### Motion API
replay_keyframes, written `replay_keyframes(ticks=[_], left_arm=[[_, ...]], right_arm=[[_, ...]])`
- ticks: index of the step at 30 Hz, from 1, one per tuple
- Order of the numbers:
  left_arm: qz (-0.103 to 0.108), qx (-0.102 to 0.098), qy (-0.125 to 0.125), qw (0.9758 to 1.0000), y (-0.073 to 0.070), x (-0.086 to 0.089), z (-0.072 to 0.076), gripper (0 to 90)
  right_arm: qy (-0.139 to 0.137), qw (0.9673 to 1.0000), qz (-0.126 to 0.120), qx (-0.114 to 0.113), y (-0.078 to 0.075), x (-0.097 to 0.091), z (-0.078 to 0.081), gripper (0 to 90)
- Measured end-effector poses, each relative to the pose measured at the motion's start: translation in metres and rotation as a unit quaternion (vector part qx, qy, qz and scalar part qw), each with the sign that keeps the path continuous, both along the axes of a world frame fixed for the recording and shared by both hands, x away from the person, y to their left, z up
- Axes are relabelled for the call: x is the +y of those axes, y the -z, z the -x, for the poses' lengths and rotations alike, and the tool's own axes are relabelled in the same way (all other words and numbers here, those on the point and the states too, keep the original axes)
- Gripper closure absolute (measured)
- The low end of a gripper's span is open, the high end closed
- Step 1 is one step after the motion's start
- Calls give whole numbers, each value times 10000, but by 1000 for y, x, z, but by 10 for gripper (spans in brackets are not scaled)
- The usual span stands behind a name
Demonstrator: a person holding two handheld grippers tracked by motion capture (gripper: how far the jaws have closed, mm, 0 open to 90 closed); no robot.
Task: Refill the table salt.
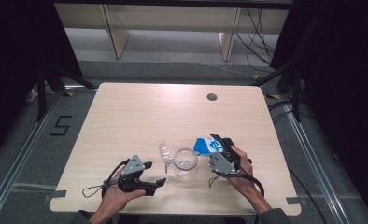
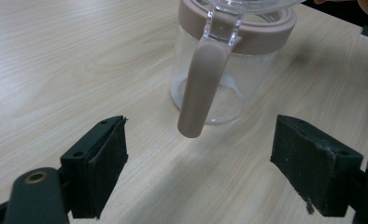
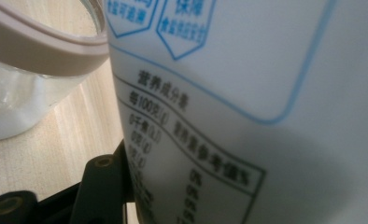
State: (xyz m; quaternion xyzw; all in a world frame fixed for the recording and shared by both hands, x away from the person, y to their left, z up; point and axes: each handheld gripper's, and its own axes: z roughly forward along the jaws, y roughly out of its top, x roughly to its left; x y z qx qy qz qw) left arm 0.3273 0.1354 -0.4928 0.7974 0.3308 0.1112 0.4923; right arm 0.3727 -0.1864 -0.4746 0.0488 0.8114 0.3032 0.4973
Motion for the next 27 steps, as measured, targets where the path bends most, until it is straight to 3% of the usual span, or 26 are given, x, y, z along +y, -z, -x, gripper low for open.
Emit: replay_keyframes(ticks=[6, 9, 15, 17, 19, 22, 27], left_arm=[[-15, 16, -4, 10000, 0, 0, 0, 177], [-3, 0, 10, 10000, 0, 0, 0, 176], [24, 13, 22, 10000, 0, 0, 0, 176], [-19, 12, -3, 10000, 0, 0, 0, 176], [-26, 9, 4, 10000, 0, 0, 0, 176], [14, 16, -20, 10000, 0, 0, 1, 176], [-6, 11, -6, 10000, -1, 0, 0, 176]], right_arm=[[77, 9998, 166, -80, 1, 1, 0, 462], [-40, 9986, 403, -332, 0, 1, -3, 463], [78, 9985, 464, -276, 1, 4, 1, 464], [-52, 9963, 708, -482, -1, 4, -2, 464], [20, 9977, 563, -374, 2, 4, -1, 464], [-107, 9958, 733, -545, 2, 4, -3, 464], [-100, 9955, 749, -567, 2, 5, -2, 465]])
